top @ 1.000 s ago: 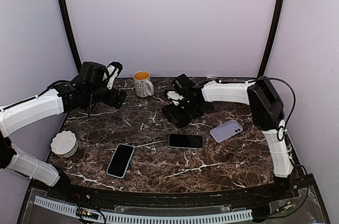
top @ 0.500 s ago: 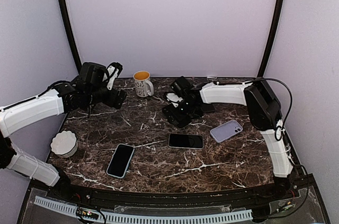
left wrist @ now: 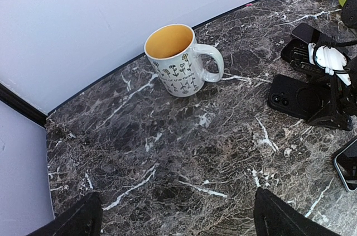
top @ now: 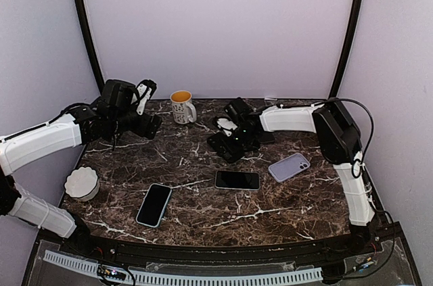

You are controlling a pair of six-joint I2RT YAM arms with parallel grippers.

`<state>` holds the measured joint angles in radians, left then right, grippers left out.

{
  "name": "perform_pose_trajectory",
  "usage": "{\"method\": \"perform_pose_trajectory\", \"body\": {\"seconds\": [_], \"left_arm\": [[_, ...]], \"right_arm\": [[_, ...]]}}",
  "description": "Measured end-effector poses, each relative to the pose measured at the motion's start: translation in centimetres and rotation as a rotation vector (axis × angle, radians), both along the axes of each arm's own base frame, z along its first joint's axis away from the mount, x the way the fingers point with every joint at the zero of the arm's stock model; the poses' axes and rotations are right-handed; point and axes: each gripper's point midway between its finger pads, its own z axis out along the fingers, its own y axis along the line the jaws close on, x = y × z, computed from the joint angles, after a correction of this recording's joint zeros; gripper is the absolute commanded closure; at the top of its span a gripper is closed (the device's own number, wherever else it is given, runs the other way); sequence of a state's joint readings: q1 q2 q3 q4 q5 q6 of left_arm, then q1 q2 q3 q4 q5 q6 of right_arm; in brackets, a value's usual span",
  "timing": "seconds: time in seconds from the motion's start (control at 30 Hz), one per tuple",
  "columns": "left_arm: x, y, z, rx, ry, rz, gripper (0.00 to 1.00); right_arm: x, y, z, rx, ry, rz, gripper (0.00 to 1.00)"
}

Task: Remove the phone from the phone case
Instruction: Pick up the phone with the phone case at the center of the board.

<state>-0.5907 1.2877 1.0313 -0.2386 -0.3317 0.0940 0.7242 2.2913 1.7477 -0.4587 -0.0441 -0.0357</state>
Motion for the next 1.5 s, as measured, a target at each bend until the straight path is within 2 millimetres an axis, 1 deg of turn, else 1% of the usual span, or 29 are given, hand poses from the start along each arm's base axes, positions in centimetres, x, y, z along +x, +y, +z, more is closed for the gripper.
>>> {"method": "perform_pose_trajectory", "body": {"seconds": [0.07, 0.3, 0.37, 0.43, 0.47, 0.6, 0.67, 0.8, 0.9, 1.0, 1.1, 1.17, 1.27, 1.5], "left_arm": [[0.0, 0.0, 0.0, 0.000, 0.000, 0.000, 0.03], [0.0, 0.0, 0.0, 0.000, 0.000, 0.000, 0.03], [0.0, 0.0, 0.0, 0.000, 0.000, 0.000, 0.03], [0.0, 0.0, 0.0, 0.000, 0.000, 0.000, 0.03], [0.0, 0.0, 0.0, 0.000, 0.000, 0.000, 0.03], [0.0, 0.0, 0.0, 0.000, 0.000, 0.000, 0.03], [0.0, 0.0, 0.0, 0.000, 0.000, 0.000, 0.03], [0.0, -0.1, -0.2, -0.001, 0.005, -0.005, 0.03], [-0.1, -0.4, -0.3, -0.012, 0.012, -0.019, 0.03], [-0.2, -0.9, -0.3, -0.033, 0.023, -0.037, 0.03], [-0.5, -1.6, -0.4, -0.068, 0.041, -0.062, 0.03], [-0.8, -2.2, -0.6, -0.097, 0.060, -0.086, 0.03], [-1.3, -3.1, -1.2, -0.136, 0.104, -0.118, 0.04], [-2.3, -5.3, -1.8, -0.242, 0.199, -0.190, 0.11]], "right_arm": [[0.0, 0.0, -0.1, 0.004, 0.002, 0.002, 0.15], [-0.2, 0.1, -0.2, -0.010, -0.006, 0.013, 0.13], [-0.3, 0.1, -0.3, -0.016, -0.012, 0.013, 0.15], [-0.3, 0.1, -0.4, -0.015, -0.015, 0.011, 0.19], [-0.2, 0.1, -0.4, -0.014, -0.016, 0.009, 0.23], [0.0, 0.0, -0.4, -0.022, -0.029, -0.010, 0.33], [-0.1, 0.0, -0.4, -0.017, -0.036, -0.011, 0.37], [-0.4, 0.0, -0.3, 0.012, -0.052, -0.010, 0.49], [-1.2, -0.1, 0.0, 0.049, -0.056, 0.004, 0.52], [-2.6, -0.5, 0.3, 0.065, -0.035, 0.025, 0.54], [-4.6, -0.6, 0.6, 0.083, -0.019, 0.049, 0.55], [-5.3, -0.5, 1.2, 0.103, -0.030, 0.062, 0.55], [-6.4, -0.2, 2.8, 0.142, -0.063, 0.082, 0.56], [-6.8, 0.5, 8.4, 0.276, -0.190, 0.105, 0.56]]}}
